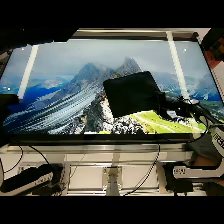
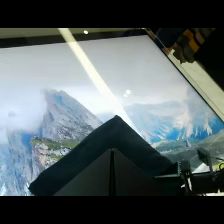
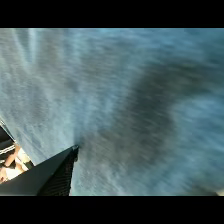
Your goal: Fold the clothes and pants, and hang the long-sleeved shirts on hangers.
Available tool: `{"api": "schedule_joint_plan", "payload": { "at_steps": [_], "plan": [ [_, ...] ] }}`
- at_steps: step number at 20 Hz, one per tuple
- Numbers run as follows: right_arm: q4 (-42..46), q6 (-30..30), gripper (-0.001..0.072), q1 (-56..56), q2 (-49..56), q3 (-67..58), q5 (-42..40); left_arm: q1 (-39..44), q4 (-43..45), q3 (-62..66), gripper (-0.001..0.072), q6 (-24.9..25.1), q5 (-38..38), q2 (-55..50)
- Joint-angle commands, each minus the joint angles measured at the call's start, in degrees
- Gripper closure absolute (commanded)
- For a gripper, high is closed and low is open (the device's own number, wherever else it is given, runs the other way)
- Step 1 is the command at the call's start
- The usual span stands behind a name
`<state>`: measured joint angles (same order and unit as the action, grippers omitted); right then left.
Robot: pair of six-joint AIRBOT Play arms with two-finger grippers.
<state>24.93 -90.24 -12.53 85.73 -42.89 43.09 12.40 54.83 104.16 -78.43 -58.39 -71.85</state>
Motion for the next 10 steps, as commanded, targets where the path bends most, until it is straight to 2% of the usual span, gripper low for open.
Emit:
{"api": "schedule_joint_plan", "payload": {
  "at_steps": [1,2,3,5,6,7,10],
  "plan": [
    [-3.85,2.51,0.0033,2.89,2.05,0.07,-5.97,-0.02,0.02,-0.02,0.0685,0.02,0.0,0.02],
    [-4.44,2.49,0.0034,3.41,2.21,0.04,-7.28,-0.02,0.02,-0.02,0.0685,0.02,0.02,0.02],
    [-4.94,2.49,0.0123,3.69,2.27,-0.04,-8.17,0.0,0.02,-0.02,0.0685,0.02,0.0,0.02],
    [-5.27,2.47,0.0466,3.72,2.25,-0.68,-9.75,0.0,0.02,-0.02,0.0685,0.02,0.0,0.02],
    [-5.25,2.47,0.0667,3.72,2.25,-1.18,-10.14,0.0,0.02,-0.02,0.0685,0.02,0.02,0.02],
    [-5.25,2.51,0.0697,3.63,2.23,-1.66,-10.12,0.0,0.02,-0.02,0.0685,0.02,0.0,0.02],
    [-5.01,7.82,0.07,3.61,0.15,-3.52,-9.94,0.0,0.02,-0.02,0.0686,0.02,0.02,0.02]
  ]
}}
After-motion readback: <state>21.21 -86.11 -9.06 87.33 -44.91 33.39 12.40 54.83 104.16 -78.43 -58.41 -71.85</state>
